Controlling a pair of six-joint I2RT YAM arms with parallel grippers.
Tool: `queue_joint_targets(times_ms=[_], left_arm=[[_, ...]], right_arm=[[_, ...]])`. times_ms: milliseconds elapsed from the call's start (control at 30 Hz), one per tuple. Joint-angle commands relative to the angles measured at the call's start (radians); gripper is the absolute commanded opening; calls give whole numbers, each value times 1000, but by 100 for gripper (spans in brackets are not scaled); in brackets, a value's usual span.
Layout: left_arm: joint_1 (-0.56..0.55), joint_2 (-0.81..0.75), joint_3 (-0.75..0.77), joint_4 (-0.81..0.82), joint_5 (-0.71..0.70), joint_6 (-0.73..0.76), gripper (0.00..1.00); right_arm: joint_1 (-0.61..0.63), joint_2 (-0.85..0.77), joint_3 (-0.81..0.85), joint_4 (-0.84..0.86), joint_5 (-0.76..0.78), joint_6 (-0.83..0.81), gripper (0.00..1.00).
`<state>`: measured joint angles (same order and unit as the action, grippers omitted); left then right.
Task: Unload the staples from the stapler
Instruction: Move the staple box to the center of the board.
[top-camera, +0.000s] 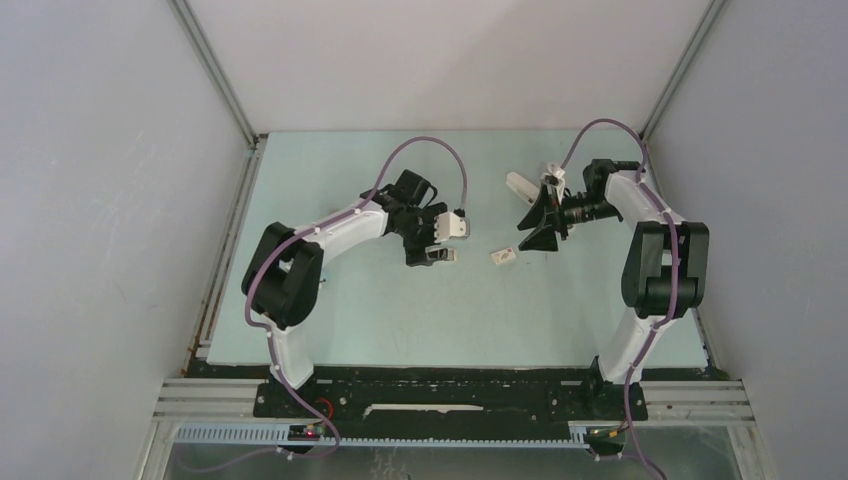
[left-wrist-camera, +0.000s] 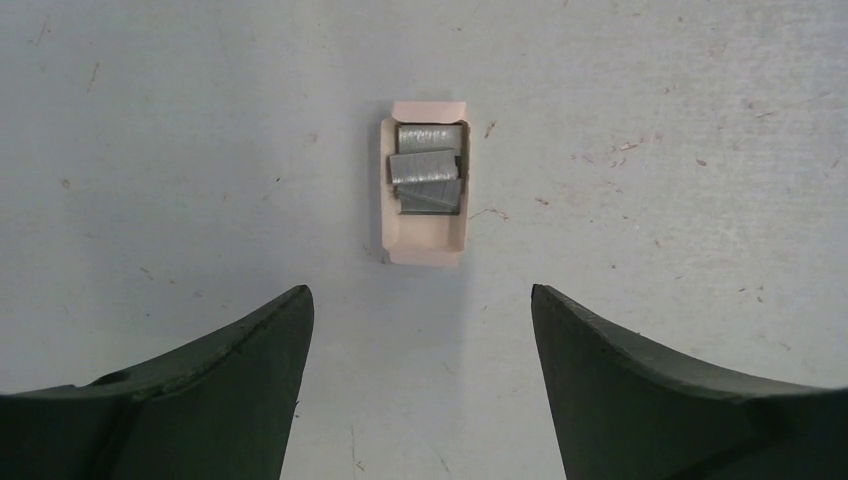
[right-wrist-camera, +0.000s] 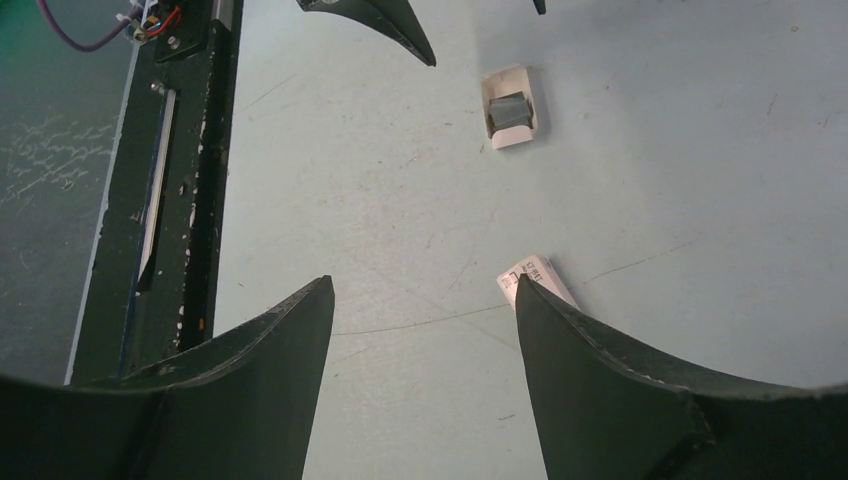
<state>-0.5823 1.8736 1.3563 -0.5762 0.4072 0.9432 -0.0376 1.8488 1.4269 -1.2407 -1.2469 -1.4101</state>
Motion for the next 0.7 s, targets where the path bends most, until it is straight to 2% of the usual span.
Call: queue_joint_targets(times_ms=[0, 400, 667], left_arm=[[-3, -36, -6, 57, -24, -11, 86], [6, -25, -11, 85, -5, -24, 91], [12, -21, -32, 88, 29, 31, 92]], right_arm=[[-8, -31, -2, 14, -7, 15, 76], [-13, -35, -14, 43, 9, 44, 75], [-14, -34, -15, 46, 13, 51, 75]])
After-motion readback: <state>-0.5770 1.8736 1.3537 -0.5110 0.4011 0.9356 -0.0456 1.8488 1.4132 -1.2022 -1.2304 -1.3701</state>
